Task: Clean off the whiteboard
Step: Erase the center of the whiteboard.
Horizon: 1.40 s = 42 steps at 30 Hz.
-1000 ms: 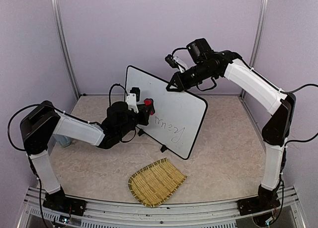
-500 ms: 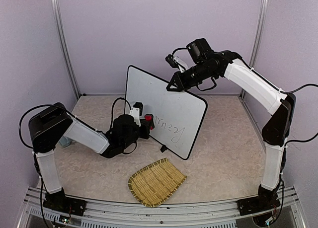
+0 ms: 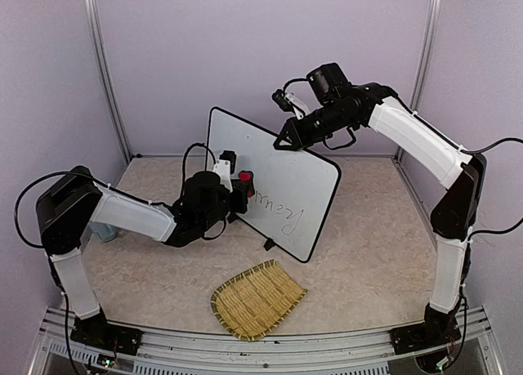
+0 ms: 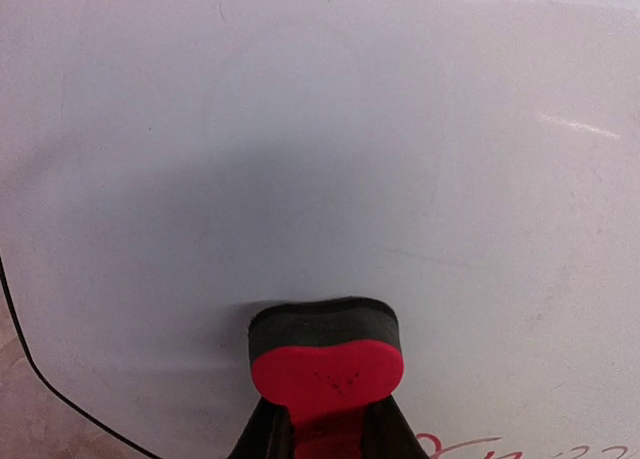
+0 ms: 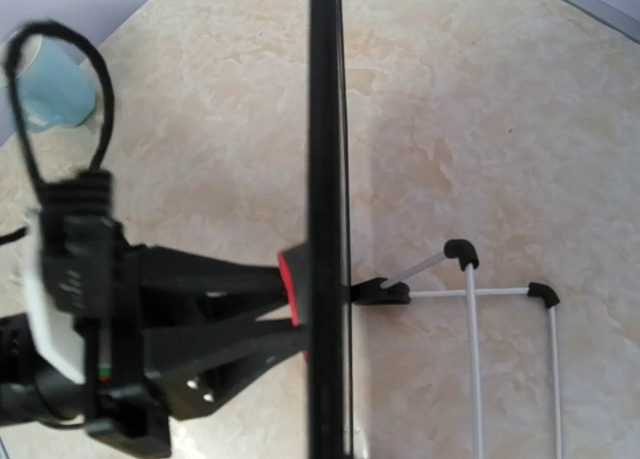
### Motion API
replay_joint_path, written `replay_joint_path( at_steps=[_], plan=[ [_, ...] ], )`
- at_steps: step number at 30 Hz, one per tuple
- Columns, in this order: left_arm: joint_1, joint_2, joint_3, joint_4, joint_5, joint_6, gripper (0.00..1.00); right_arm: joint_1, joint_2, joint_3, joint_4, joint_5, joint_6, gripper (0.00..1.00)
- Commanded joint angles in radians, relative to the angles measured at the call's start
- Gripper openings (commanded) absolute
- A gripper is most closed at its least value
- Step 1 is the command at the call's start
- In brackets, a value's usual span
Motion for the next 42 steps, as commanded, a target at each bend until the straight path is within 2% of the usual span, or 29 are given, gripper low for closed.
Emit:
replay_joint_path(
  at_steps=[1,10,25,31,42],
  plan=[
    [0.01,-0.051,0.057,0.12,-0.015,0.022,0.2,0.065,0.022,-0.036,-0.053,-0.204,0.005,0.0],
    [0.002,-0.068,0.018,0.181,0.03,0.037,0.2,0.065,0.024,-0.036,-0.052,-0.203,0.003,0.0],
    [-0.015,0.068,-0.135,0.171,0.021,-0.055,0.19,0.065,0.026,-0.036,-0.052,-0.2,0.005,0.0],
    [-0.005,0.088,-0.135,0.167,0.01,-0.066,0.19,0.067,0.026,-0.038,-0.053,-0.2,0.007,0.0],
    [0.015,-0.044,-0.028,0.141,0.068,0.023,0.2,0.067,0.025,-0.046,-0.052,-0.197,0.005,0.0]
  ],
)
